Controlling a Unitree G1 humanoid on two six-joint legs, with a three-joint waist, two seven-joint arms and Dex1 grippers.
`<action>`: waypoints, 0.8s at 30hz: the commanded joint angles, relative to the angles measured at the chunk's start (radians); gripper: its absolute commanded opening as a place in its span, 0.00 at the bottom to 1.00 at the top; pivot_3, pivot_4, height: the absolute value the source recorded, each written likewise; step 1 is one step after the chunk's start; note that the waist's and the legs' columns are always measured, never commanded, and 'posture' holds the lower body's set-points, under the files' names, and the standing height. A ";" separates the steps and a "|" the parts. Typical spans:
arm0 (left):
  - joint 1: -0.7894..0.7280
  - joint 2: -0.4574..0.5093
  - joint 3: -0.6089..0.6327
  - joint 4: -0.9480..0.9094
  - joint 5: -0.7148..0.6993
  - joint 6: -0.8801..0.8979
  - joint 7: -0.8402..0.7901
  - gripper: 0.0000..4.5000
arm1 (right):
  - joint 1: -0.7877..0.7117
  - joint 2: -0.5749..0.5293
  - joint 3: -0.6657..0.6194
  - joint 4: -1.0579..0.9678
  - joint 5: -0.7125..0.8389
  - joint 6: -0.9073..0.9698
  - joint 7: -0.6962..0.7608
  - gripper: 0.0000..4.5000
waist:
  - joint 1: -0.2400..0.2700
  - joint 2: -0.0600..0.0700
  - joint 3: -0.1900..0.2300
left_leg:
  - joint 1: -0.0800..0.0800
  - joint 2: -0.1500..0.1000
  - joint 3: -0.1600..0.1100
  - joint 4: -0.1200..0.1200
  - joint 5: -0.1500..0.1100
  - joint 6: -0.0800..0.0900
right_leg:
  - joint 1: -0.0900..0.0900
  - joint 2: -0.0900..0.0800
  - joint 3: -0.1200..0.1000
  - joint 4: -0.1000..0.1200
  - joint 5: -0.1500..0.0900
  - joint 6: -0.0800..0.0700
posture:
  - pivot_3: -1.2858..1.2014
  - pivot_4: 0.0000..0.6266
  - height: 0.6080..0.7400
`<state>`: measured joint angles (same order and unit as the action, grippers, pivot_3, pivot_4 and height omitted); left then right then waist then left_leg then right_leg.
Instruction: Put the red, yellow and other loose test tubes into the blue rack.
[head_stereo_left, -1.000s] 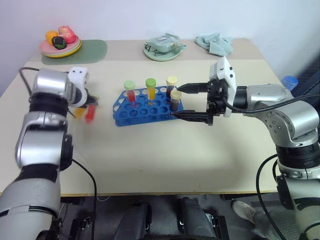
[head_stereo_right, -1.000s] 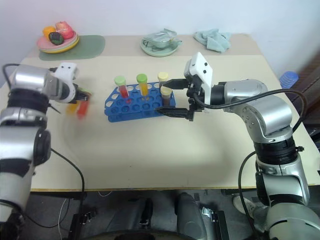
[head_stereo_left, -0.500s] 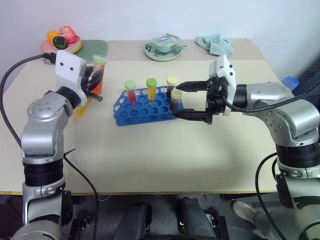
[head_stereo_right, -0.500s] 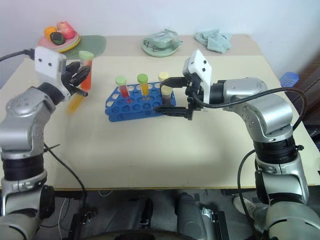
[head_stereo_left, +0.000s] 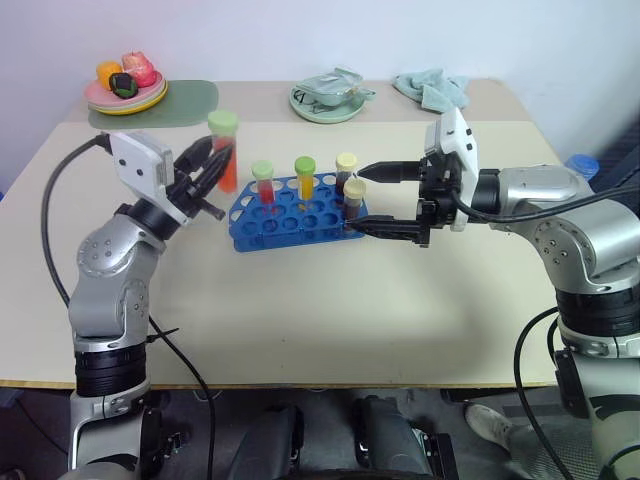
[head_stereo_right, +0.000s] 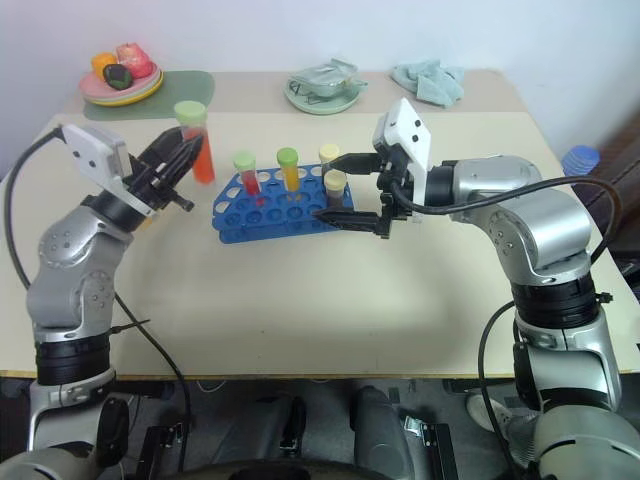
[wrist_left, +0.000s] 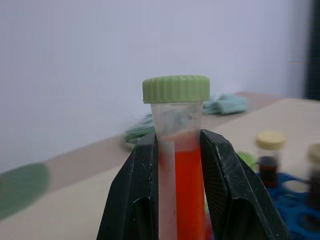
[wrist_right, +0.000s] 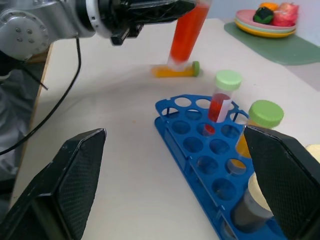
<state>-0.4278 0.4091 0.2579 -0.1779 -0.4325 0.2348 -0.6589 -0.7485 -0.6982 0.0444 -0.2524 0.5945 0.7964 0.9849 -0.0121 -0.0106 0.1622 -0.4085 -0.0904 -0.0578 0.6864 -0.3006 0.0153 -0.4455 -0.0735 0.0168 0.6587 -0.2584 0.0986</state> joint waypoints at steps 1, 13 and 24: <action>-0.029 -0.007 0.028 0.093 -0.157 -0.006 -0.157 0.14 | 0.030 -0.020 -0.066 -0.084 0.026 0.013 -0.039 1.00 | 0.002 0.000 0.000 | 0.000 0.000 0.000 0.000 0.000 0.000 | 0.000 0.000 0.000 0.000 0.000 0.000 | 0.52 0.24 1.00; -0.227 -0.093 0.014 0.505 -0.266 -0.053 -0.355 0.14 | 0.199 -0.013 -0.160 -0.260 0.056 0.042 -0.194 1.00 | 0.002 0.000 0.000 | 0.001 0.000 0.000 0.001 0.000 0.000 | 0.001 0.000 -0.001 0.000 0.000 0.000 | 0.52 0.24 1.00; -0.446 -0.172 -0.050 0.880 -0.116 -0.261 -0.476 0.14 | 0.445 0.004 -0.232 -0.420 0.055 0.046 -0.360 1.00 | 0.003 -0.001 -0.001 | 0.000 0.000 -0.001 0.001 0.000 0.001 | 0.002 0.000 -0.001 -0.001 0.000 0.000 | 0.52 0.24 1.00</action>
<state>-0.8432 0.2344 0.2129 0.6801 -0.5729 0.0160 -1.1139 -0.3311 -0.6947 -0.1386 -0.6169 0.6426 0.8456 0.6523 -0.0091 -0.0114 0.1616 -0.4080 -0.0905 -0.0583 0.6874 -0.3010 0.0162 -0.4435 -0.0731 0.0159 0.6577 -0.2584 0.0987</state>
